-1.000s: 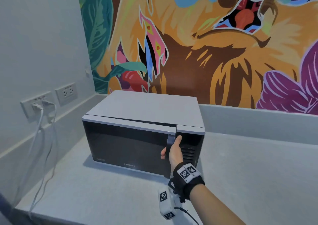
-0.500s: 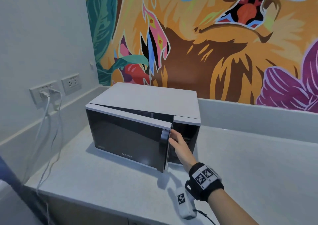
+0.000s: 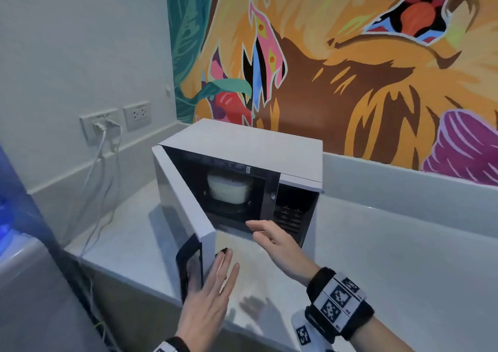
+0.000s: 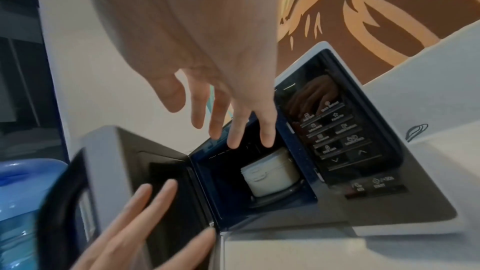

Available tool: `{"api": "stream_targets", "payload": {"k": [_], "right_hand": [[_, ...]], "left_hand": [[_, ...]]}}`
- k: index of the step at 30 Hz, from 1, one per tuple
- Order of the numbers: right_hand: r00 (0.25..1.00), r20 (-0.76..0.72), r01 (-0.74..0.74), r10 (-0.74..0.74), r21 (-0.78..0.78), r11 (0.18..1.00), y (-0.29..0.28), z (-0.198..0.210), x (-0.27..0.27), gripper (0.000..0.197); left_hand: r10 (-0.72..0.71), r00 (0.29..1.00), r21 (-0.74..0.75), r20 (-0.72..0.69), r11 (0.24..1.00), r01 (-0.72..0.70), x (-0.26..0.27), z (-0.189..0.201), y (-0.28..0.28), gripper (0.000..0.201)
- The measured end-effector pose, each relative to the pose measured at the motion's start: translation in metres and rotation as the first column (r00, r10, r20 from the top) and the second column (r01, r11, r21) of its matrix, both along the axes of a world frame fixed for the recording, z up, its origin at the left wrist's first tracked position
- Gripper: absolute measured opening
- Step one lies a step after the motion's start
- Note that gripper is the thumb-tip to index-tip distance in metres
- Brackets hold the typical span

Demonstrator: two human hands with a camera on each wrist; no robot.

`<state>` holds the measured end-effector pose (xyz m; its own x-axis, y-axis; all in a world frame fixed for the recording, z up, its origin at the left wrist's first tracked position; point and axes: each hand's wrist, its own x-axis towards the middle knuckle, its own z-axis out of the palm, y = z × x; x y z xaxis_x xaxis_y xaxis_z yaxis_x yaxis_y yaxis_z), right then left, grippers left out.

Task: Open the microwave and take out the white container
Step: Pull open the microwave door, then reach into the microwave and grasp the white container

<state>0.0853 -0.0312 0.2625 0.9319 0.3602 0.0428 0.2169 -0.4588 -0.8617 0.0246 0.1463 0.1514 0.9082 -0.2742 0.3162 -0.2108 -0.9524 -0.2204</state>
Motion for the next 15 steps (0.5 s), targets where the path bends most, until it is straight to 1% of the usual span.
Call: {"api": "stream_targets", "payload": {"k": [1, 2, 3, 4, 6, 7, 9, 11, 13, 15], "right_hand": [[1.0, -0.02, 0.005, -0.005, 0.009, 1.0, -0.004, -0.004, -0.001, 0.036], [0.999, -0.043, 0.007, -0.006, 0.017, 1.0, -0.006, -0.008, -0.001, 0.035], [0.998, -0.065, 0.006, -0.004, 0.018, 1.0, -0.007, -0.012, 0.0, 0.035], [0.997, -0.082, -0.001, 0.002, 0.015, 1.0, -0.007, -0.016, 0.001, 0.034], [0.994, -0.11, -0.015, 0.016, 0.009, 1.0, -0.003, -0.026, 0.007, 0.031], [0.992, -0.124, -0.019, 0.02, 0.005, 1.0, 0.0, -0.031, 0.011, 0.029], [0.989, -0.147, -0.021, 0.021, 0.0, 1.0, 0.01, -0.039, 0.023, 0.028], [0.986, -0.168, -0.014, 0.017, 0.016, 1.0, 0.021, -0.047, 0.036, 0.028], [0.984, -0.18, -0.008, 0.01, 0.014, 1.0, 0.032, -0.055, 0.051, 0.025], [0.98, -0.197, 0.004, -0.002, 0.007, 1.0, 0.042, -0.061, 0.067, 0.026]], "left_hand": [[0.055, 0.998, -0.006, 0.025, 0.999, -0.054, -0.001, -0.004, 0.007, 0.097], [0.083, 0.996, -0.003, 0.007, 0.997, -0.083, -0.007, -0.005, 0.013, 0.098], [0.104, 0.994, 0.009, 0.018, 0.995, -0.104, -0.011, -0.009, 0.019, 0.098], [0.141, 0.989, 0.035, 0.053, 0.989, -0.143, -0.015, -0.012, 0.025, 0.097], [0.194, 0.97, 0.05, 0.145, 0.978, -0.203, -0.023, -0.018, 0.039, 0.086], [0.24, 0.953, 0.023, 0.182, 0.968, -0.249, -0.027, -0.023, 0.043, 0.08], [0.379, 0.893, -0.067, 0.244, 0.925, -0.374, -0.034, -0.028, 0.046, 0.077], [0.487, 0.841, -0.177, 0.236, 0.872, -0.456, -0.036, -0.029, 0.048, 0.078], [0.55, 0.801, -0.24, 0.236, 0.832, -0.5, -0.036, -0.028, 0.054, 0.075], [0.572, 0.787, -0.295, 0.229, 0.812, -0.504, -0.035, -0.027, 0.065, 0.076]]}}
